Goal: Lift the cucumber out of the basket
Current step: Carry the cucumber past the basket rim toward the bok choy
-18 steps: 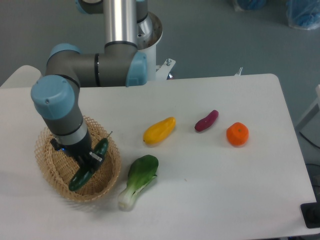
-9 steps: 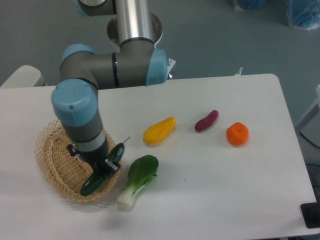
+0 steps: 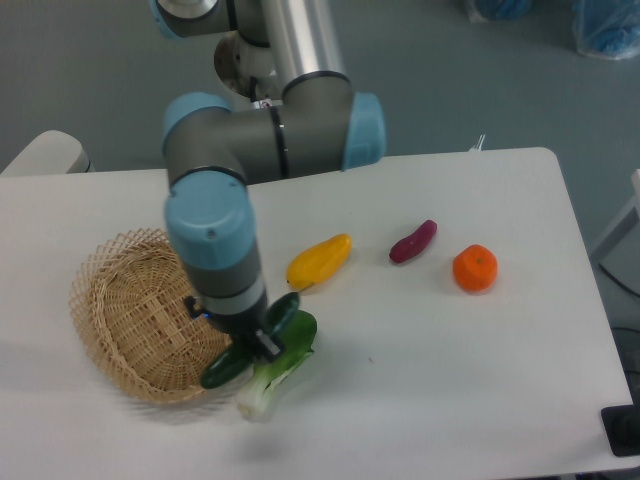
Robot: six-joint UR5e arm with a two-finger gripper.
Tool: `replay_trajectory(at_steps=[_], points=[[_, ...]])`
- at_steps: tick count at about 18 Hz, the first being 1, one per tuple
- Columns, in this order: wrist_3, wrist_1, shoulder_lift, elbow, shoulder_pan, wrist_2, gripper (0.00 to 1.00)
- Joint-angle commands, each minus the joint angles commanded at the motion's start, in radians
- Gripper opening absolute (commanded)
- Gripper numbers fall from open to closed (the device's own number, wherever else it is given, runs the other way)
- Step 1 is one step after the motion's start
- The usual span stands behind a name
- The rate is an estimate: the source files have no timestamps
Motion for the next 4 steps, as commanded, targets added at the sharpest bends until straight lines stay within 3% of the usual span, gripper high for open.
replay_trajectory(at_steps=[4], points=[[0.086, -0.002, -0.018, 0.022, 0.025, 0.002, 0.15]])
